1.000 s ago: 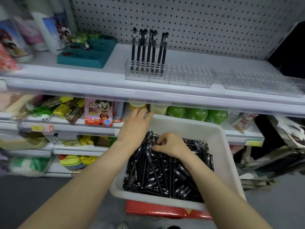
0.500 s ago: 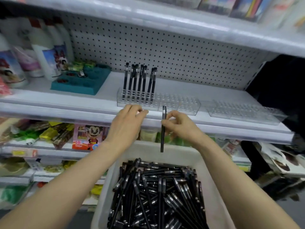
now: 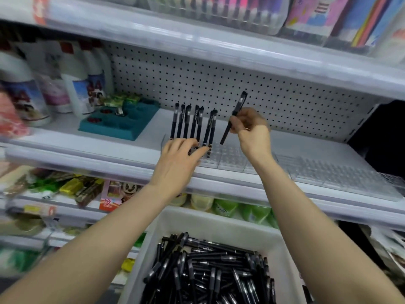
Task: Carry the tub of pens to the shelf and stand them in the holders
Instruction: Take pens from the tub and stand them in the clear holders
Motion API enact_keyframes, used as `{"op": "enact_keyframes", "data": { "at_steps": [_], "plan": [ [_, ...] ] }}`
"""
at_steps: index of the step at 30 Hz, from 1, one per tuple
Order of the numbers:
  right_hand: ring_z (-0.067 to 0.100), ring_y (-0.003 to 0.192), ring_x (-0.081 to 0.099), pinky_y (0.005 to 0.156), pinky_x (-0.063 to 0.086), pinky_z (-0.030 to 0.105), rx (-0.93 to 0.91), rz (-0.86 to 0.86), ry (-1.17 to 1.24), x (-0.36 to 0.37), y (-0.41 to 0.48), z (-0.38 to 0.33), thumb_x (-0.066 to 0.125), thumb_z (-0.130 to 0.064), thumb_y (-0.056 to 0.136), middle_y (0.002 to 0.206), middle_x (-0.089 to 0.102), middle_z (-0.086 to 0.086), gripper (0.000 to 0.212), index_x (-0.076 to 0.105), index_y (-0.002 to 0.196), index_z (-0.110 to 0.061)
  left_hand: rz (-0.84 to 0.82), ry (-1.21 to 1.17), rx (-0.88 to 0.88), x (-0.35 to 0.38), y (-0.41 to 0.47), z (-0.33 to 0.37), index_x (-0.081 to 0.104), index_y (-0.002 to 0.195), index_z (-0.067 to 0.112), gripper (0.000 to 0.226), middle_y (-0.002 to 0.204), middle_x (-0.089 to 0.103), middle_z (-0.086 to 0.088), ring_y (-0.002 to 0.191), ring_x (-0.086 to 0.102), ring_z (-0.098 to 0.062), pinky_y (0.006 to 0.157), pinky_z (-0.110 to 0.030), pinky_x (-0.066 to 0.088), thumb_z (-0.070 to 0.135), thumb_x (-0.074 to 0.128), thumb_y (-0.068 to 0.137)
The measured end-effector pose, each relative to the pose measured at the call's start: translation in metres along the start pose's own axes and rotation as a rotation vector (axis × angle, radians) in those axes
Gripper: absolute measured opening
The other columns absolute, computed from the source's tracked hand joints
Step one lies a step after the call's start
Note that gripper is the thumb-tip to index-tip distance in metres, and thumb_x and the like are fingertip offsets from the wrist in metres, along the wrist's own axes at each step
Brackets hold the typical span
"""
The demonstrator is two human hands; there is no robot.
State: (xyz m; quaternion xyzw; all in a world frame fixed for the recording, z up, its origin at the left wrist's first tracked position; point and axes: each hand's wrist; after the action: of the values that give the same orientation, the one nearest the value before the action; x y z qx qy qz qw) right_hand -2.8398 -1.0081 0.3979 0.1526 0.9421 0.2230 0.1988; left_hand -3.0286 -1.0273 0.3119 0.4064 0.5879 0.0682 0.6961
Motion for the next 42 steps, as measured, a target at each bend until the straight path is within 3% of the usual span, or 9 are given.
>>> {"op": "enact_keyframes", "data": {
  "at_steps": [5, 9, 15, 20, 25, 27, 32, 37, 42],
  "plan": [
    [0.023, 0.078, 0.069, 0.08, 0.057, 0.042, -0.021, -0.028, -0.065, 0.014, -0.001, 0.015, 0.064, -0.015, 0.093, 0.086, 0.069, 0.006, 0.005, 0.062, 0.095, -0.02, 0.021, -0.016, -0.012, 0.007, -0.004, 0.001, 0.056, 0.132, 0.02, 0.066, 0.127, 0.054, -0.011, 0.115, 0.047, -0.034, 0.098, -0.049, 0.042, 0.0, 0.078, 0.073],
    [0.022, 0.085, 0.065, 0.082, 0.053, 0.034, -0.026, -0.12, -0.229, 0.022, -0.012, 0.027, 0.064, -0.017, 0.093, 0.086, 0.067, 0.002, 0.011, 0.066, 0.101, -0.009, 0.037, -0.018, -0.019, 0.009, -0.005, 0.003, 0.055, 0.134, 0.019, 0.068, 0.128, 0.053, -0.01, 0.116, 0.047, -0.033, 0.099, -0.048, 0.042, -0.001, 0.077, 0.073],
    [0.019, 0.083, 0.062, 0.079, 0.05, 0.027, -0.011, -0.135, -0.288, 0.021, -0.013, 0.023, 0.065, -0.016, 0.093, 0.086, 0.066, 0.001, 0.014, 0.067, 0.102, -0.006, 0.027, -0.027, -0.007, 0.009, -0.006, 0.001, 0.053, 0.135, 0.02, 0.069, 0.13, 0.051, -0.01, 0.117, 0.046, -0.033, 0.1, -0.048, 0.041, -0.001, 0.077, 0.074],
    [0.015, 0.092, 0.063, 0.089, 0.052, 0.028, -0.011, -0.104, -0.34, 0.009, -0.022, 0.016, 0.066, -0.013, 0.091, 0.099, 0.069, 0.003, 0.032, 0.062, 0.122, -0.01, 0.008, -0.088, -0.002, -0.008, -0.015, 0.005, 0.052, 0.138, 0.015, 0.062, 0.134, 0.052, -0.014, 0.124, 0.044, -0.033, 0.108, -0.048, 0.037, -0.001, 0.069, 0.081],
    [0.01, 0.086, 0.063, 0.084, 0.052, 0.023, -0.051, -0.041, -0.29, -0.006, -0.083, 0.018, 0.065, -0.012, 0.091, 0.094, 0.068, -0.004, 0.022, 0.066, 0.113, -0.016, 0.013, -0.23, -0.019, -0.016, -0.064, 0.014, 0.066, 0.118, 0.011, 0.037, 0.115, 0.061, -0.009, 0.103, 0.054, -0.029, 0.072, -0.039, 0.052, 0.003, 0.071, 0.083],
    [0.008, 0.082, 0.064, 0.081, 0.053, 0.024, -0.042, -0.069, -0.312, -0.004, -0.117, 0.027, 0.066, -0.015, 0.091, 0.09, 0.07, -0.007, 0.013, 0.069, 0.103, -0.017, -0.029, -0.243, 0.008, -0.007, -0.09, 0.016, 0.068, 0.113, 0.012, 0.032, 0.109, 0.062, -0.008, 0.097, 0.055, -0.029, 0.07, -0.037, 0.052, 0.006, 0.073, 0.082],
    [0.008, 0.073, 0.064, 0.073, 0.052, 0.029, 0.026, -0.301, -0.404, 0.012, -0.191, 0.051, 0.067, -0.02, 0.089, 0.08, 0.071, -0.009, 0.006, 0.073, 0.09, -0.02, -0.215, -0.207, 0.034, 0.016, -0.126, 0.019, 0.062, 0.125, 0.014, 0.047, 0.122, 0.059, -0.01, 0.107, 0.054, -0.031, 0.084, -0.042, 0.052, 0.01, 0.073, 0.079],
    [0.024, 0.102, 0.065, 0.084, 0.049, 0.035, 0.054, -0.567, -0.778, 0.023, -0.225, 0.076, 0.06, -0.027, 0.094, 0.111, 0.07, 0.001, 0.021, 0.069, 0.112, -0.02, -0.32, -0.18, 0.017, 0.022, -0.126, 0.019, 0.053, 0.136, 0.02, 0.067, 0.123, 0.058, -0.007, 0.108, 0.051, -0.029, 0.089, -0.041, 0.049, 0.0, 0.071, 0.074],
    [0.03, 0.097, 0.063, 0.077, 0.049, 0.037, 0.044, -0.693, -0.933, 0.022, -0.227, 0.09, 0.065, -0.025, 0.09, 0.104, 0.066, 0.006, 0.014, 0.066, 0.1, -0.016, -0.316, -0.156, 0.01, 0.022, -0.128, 0.02, 0.049, 0.139, 0.022, 0.07, 0.123, 0.057, -0.006, 0.109, 0.05, -0.027, 0.088, -0.038, 0.047, -0.002, 0.068, 0.076]
  ]
}}
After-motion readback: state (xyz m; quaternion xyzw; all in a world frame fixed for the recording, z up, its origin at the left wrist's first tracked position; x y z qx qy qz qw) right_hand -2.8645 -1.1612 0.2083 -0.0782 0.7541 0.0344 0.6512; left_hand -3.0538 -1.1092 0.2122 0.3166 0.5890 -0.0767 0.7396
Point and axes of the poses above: each hand's wrist, its own y-axis towards the middle knuckle, its own x-axis out of the palm, z = x × y
